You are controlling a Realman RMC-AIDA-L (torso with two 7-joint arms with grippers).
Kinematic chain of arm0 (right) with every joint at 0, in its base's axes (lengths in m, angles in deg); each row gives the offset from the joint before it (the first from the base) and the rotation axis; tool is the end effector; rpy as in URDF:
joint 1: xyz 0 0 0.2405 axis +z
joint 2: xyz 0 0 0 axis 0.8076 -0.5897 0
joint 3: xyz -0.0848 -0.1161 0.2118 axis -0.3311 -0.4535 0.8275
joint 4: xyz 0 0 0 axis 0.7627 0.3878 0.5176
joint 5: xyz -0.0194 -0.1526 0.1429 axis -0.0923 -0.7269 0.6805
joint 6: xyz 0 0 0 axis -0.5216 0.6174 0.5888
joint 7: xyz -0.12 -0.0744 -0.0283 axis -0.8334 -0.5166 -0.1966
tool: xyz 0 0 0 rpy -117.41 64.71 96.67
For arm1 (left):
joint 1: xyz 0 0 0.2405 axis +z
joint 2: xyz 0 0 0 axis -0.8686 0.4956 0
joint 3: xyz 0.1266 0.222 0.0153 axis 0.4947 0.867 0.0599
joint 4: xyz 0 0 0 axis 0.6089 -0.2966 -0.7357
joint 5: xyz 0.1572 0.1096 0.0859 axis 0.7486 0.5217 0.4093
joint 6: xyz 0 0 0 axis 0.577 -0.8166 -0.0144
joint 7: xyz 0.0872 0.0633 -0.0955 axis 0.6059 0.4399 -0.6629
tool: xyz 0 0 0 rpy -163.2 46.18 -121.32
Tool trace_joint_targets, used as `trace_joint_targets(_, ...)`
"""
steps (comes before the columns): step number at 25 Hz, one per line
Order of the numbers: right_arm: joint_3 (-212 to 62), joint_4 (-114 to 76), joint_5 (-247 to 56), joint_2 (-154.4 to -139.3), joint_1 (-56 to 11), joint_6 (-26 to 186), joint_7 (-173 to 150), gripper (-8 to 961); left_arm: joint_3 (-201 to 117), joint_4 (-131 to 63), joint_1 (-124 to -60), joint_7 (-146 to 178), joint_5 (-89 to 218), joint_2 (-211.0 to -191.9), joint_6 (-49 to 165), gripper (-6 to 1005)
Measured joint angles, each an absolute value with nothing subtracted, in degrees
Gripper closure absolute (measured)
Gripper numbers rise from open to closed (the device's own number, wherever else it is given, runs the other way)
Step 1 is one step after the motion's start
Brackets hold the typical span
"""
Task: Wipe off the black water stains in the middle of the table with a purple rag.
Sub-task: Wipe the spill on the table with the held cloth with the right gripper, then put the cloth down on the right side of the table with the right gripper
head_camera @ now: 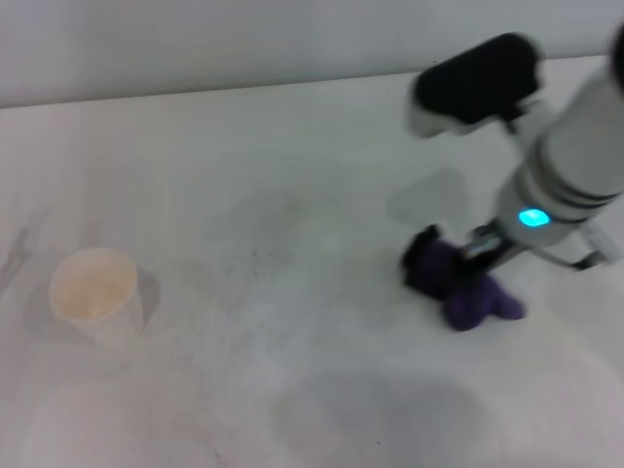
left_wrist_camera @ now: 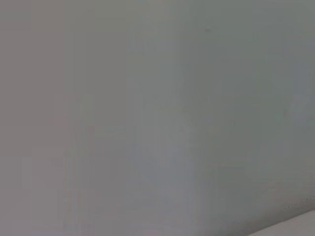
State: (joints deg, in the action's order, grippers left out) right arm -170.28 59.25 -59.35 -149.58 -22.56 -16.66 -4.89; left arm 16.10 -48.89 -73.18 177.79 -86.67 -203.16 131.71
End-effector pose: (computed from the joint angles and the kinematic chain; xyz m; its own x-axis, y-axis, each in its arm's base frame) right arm 0.1957 0.3255 -0.0265 0.4026 -0.9062 0.1295 -0.6154 -0.3727 -0.6945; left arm -0.3793 0.2851 0.0244 0.8517 0.0192 0.5237 0.5075 -0.2797 -0.8150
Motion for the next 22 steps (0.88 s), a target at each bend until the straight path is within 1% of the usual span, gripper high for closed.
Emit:
trace_joint_targets(3, -164.0, 59.6, -61.6, -149.41, -25.1, -17.8, -9.0, 856, 15.4, -48.9, -73.1, 177.8, -86.7, -203.32, 131.8, 106)
trace_joint_targets(7, -156.6, 57.0, -62.0, -149.3, -26.2, -18.2, -14.7, 855, 14.3, -48.9, -73.0, 177.8, -86.7, -203.73, 132.0, 106)
trace_joint_targets(15, -152.8, 53.5, -62.1, -149.28, -25.9, -17.4, -18.7, 855, 12.3, -48.9, -73.5, 178.5, -86.6, -204.71, 132.3, 106)
trace_joint_targets(22, -151.6, 51.1, -63.4, -149.08, -25.5, -17.9, -20.4, 856, 11.8, -48.9, -74.1, 178.5, -86.7, -204.8, 132.2, 106)
